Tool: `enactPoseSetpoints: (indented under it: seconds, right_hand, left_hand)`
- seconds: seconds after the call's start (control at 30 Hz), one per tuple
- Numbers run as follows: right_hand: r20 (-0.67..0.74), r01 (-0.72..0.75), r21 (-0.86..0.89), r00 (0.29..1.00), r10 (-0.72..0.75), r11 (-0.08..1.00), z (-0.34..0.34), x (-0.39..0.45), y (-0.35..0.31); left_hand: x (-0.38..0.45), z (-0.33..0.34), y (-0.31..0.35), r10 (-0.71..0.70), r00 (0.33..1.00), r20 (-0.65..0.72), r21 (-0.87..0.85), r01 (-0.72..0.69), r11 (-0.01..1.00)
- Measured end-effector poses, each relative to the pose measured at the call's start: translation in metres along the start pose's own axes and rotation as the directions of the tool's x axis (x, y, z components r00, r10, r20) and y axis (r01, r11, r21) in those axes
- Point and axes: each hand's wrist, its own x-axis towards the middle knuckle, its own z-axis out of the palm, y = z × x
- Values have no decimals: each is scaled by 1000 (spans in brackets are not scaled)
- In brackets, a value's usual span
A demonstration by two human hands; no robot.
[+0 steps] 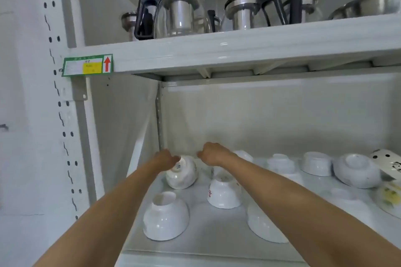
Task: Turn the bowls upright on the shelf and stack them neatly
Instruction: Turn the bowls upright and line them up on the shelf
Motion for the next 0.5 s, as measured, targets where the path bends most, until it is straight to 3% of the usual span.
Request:
enactPoseSetpoints:
  seconds: [0.2, 0.3, 0.5]
  right_hand:
    - [161, -70, 156, 986, 44, 985, 26, 32, -7]
    - [159, -70, 142, 986, 47, 987, 39, 47, -8]
    - [164, -106, 174, 983, 78, 979, 57, 76, -12]
  left_hand:
    - [33, 15, -24, -107, 985, 133, -135, 125, 983]
    - [43, 17, -34, -123, 985, 123, -168, 142, 976]
    - [65, 25, -47, -103, 967, 235, -234, 159, 959]
